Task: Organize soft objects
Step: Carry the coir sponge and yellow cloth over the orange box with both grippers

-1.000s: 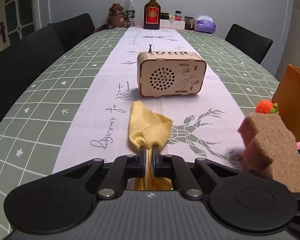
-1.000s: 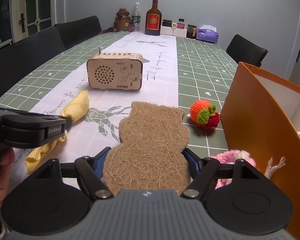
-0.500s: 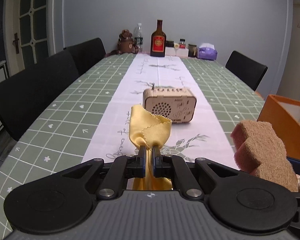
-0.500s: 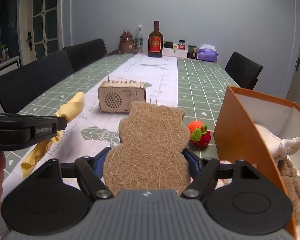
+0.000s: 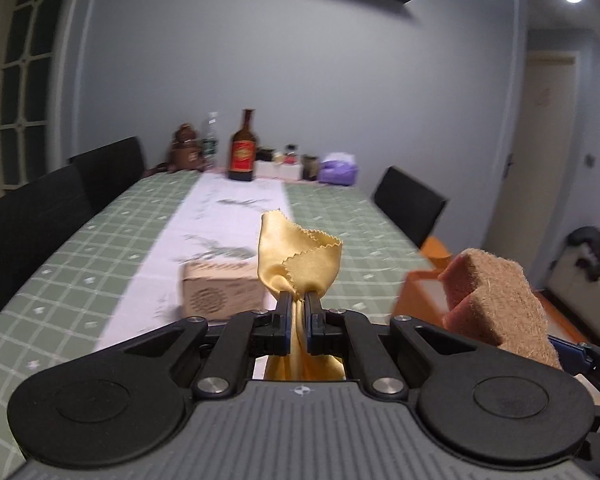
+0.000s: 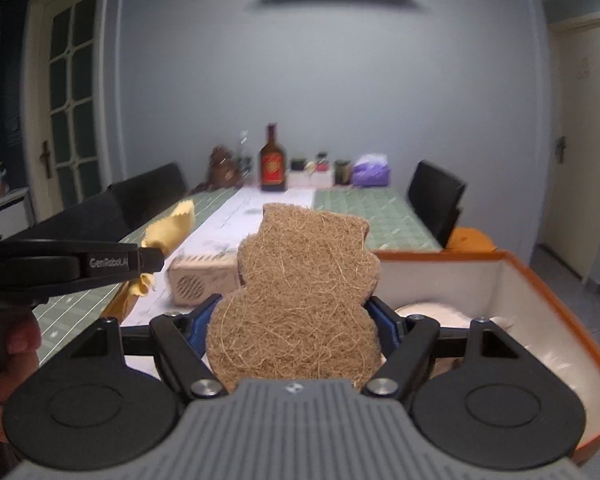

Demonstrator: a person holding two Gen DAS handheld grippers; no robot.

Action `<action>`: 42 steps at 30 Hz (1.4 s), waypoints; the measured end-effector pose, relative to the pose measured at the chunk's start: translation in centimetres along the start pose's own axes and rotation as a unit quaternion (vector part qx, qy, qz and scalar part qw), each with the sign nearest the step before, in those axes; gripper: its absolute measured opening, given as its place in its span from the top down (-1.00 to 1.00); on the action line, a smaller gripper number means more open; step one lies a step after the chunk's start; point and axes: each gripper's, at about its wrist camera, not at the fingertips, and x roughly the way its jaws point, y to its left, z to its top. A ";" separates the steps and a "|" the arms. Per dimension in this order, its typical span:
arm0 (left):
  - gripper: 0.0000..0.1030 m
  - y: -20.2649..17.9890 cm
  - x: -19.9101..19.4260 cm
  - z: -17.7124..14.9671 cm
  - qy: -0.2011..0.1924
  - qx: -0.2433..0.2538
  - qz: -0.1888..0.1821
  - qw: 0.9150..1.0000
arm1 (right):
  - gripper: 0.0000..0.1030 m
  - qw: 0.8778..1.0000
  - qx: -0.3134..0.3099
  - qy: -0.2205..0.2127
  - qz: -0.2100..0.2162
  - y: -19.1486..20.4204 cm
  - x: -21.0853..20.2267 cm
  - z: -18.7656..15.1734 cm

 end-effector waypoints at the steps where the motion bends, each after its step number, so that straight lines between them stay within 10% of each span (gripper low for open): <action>1: 0.87 -0.6 0.1 0.3 -0.007 -0.002 -0.010 1.000 | -0.45 1.000 -0.001 -0.009 -0.013 -0.9 -0.5 0.4; 16: 0.87 -9.7 5.3 0.6 -0.006 0.005 -0.093 0.996 | -0.45 0.989 -0.051 -0.012 -0.139 -13.3 -2.1 4.4; 33: 0.87 -14.7 11.2 -0.1 0.043 0.017 -0.073 0.996 | -0.45 0.983 -0.050 0.164 -0.067 -18.0 12.1 3.2; 42: 0.86 -14.5 11.5 -0.4 0.047 0.027 -0.069 0.996 | -0.45 0.965 -0.163 0.193 -0.069 -15.4 14.9 2.2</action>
